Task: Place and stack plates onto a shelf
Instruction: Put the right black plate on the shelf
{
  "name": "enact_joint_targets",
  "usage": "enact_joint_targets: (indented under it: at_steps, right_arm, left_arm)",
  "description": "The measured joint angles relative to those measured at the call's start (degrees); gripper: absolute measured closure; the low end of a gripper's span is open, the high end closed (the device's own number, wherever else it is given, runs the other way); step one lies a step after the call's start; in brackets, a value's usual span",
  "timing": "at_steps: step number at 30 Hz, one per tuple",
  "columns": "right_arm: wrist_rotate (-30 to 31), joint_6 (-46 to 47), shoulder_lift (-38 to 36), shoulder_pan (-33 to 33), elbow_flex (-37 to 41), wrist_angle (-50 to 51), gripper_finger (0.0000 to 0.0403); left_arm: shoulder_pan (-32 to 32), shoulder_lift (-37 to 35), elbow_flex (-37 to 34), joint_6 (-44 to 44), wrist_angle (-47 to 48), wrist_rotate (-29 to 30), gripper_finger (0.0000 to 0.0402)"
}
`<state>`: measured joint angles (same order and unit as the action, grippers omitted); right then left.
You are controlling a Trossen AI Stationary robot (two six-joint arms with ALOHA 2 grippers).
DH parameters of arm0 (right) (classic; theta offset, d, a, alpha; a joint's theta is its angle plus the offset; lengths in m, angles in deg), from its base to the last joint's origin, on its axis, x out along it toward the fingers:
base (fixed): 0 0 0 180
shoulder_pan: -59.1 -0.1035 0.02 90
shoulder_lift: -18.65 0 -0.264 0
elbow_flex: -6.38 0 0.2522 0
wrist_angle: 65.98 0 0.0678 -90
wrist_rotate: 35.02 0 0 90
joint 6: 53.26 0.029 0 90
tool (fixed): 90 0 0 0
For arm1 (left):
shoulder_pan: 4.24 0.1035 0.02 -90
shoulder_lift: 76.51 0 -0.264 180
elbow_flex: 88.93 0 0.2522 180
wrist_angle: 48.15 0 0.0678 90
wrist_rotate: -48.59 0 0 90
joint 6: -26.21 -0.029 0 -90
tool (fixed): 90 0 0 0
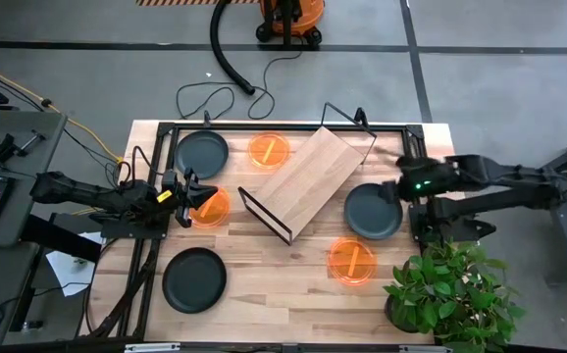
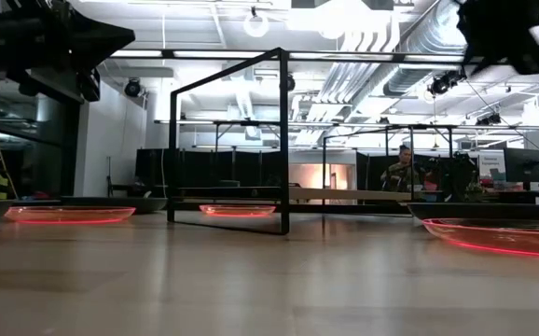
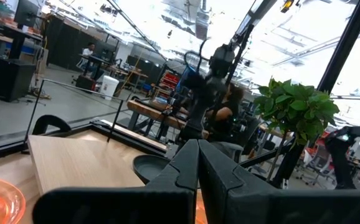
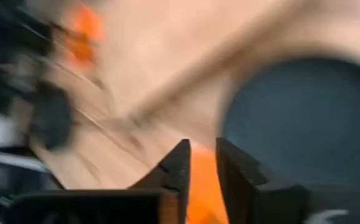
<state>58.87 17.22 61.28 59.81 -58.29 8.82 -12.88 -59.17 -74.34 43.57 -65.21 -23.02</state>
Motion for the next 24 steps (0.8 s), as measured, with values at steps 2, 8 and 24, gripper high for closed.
enact_joint_targets:
  at_steps: [2, 8, 24]
  right_arm:
    - [-3.8, 5.7, 3.5, -1.4, -0.6, 4.4, 0.0302]
    - [-5.6, 27.2, 12.3, -8.4, 2.8, 11.9, 0.0240]
    - [2.1, 62.0, 25.8, -21.6, 11.2, 8.9, 0.0254]
  left_arm:
    - [0.0, 0.0, 0.0, 0.0, 0.0, 0.0, 0.0401]
    - [0.0, 0.0, 0.0, 0.0, 0.0, 0.0, 0.0401]
    - [0.0, 0.0, 0.0, 0.0, 0.1, 0.0, 0.0401]
